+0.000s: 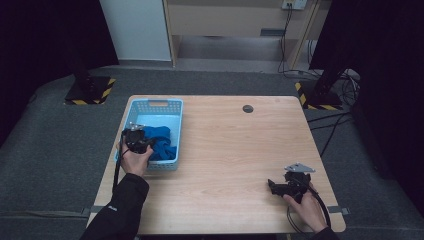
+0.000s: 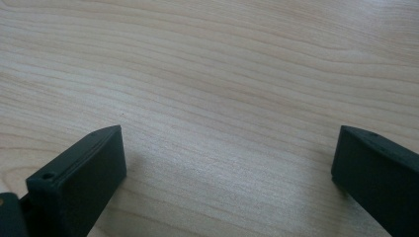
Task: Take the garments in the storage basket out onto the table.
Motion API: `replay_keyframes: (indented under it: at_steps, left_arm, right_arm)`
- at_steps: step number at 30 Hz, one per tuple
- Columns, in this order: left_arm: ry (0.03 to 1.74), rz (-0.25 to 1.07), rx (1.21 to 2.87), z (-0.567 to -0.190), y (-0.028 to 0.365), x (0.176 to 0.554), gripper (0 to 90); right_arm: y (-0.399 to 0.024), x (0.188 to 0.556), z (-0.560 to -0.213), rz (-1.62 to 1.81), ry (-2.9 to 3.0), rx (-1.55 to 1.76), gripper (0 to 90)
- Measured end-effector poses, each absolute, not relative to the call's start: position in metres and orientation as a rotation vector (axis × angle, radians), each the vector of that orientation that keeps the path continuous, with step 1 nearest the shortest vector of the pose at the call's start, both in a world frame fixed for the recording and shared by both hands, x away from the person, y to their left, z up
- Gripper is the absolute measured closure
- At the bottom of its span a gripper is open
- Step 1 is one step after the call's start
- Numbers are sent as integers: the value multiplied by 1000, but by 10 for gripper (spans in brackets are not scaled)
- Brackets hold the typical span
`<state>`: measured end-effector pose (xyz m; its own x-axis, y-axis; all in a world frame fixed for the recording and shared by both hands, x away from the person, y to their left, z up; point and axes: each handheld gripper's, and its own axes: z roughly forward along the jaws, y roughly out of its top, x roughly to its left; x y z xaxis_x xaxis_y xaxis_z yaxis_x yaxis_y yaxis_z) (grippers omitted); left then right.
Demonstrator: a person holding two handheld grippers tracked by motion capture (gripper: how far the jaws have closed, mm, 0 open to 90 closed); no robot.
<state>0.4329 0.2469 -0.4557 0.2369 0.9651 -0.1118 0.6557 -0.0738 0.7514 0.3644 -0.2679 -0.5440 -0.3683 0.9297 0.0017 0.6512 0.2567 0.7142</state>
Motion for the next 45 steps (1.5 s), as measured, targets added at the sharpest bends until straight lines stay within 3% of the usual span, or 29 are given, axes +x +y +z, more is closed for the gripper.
replay_keyframes:
  at_steps: [45]
  left_arm:
    - [1340,575,1638,-393,254,407,855]
  right_arm:
    - [-268,364,-544,889,2112,1436,4]
